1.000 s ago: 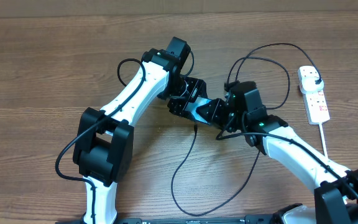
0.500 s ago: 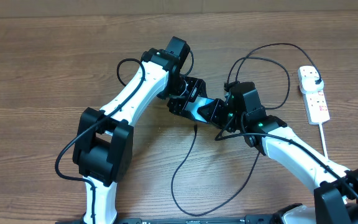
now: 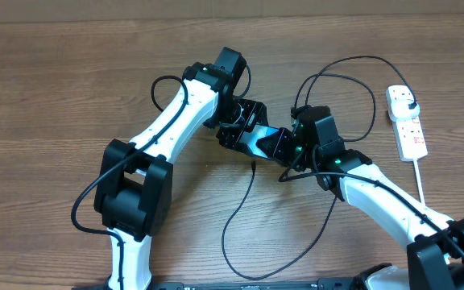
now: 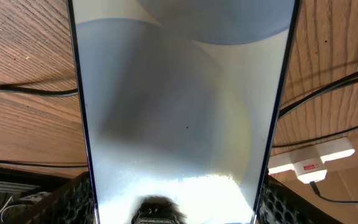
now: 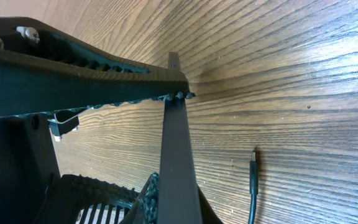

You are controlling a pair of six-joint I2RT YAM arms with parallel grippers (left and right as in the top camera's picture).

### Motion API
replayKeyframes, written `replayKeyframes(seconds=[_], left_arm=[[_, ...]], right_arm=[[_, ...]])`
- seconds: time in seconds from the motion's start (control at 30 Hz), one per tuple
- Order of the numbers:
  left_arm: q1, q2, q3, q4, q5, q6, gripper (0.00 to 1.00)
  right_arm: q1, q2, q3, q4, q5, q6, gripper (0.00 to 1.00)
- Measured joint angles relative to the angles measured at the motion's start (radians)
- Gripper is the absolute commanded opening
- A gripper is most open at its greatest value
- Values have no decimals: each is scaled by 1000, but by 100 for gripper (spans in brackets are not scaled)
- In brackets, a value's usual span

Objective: Plug charger to phone and switch on socket
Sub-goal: 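Grasp the phone's bottom end with the right gripper, then open the left gripper and pull it away from the phone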

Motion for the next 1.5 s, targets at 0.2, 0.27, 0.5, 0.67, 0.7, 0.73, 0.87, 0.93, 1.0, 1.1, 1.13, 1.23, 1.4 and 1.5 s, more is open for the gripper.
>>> replayKeyframes(seconds=[0.2,0.27,0.5,0.67,0.7,0.73,0.87,0.93,1.0,1.1,1.13,1.23,1.4,1.5], left_arm=[[0,0,0,2,0,12,88],[1,0,0,2,-2,28,100],[36,0,2,-39,-4,179,100],[129,0,3,-109,9,349,100],[148,0,3,-114,16,385,100],[182,0,3,-116,40,459,100],[253,0,3,-124,114,640,100],[286,0,3,-129,155,711,100],[304,-1,3,-126,188,756,100],[317,-15,3,-101,216,793,100],[318,-26,3,-79,223,796,100],[319,-68,3,25,240,783,100],[319,-146,9,189,273,667,100],[316,-163,11,260,282,595,100]], right_arm=[[0,0,0,-1,3,4,4],[0,0,0,0,7,5,4],[2,0,0,-2,5,4,4],[-14,0,0,-12,-2,5,4],[-24,0,0,-15,-4,13,4],[-43,0,0,-19,-6,33,4],[-106,1,0,-20,-36,123,4],[-138,1,0,-20,-61,181,4],[-168,1,0,-12,-90,250,4],[-205,2,0,23,-142,359,4],[-217,2,0,35,-166,412,4],[-233,2,0,53,-200,549,4],[-234,2,0,179,-232,783,4],[-233,2,0,309,-238,901,4]])
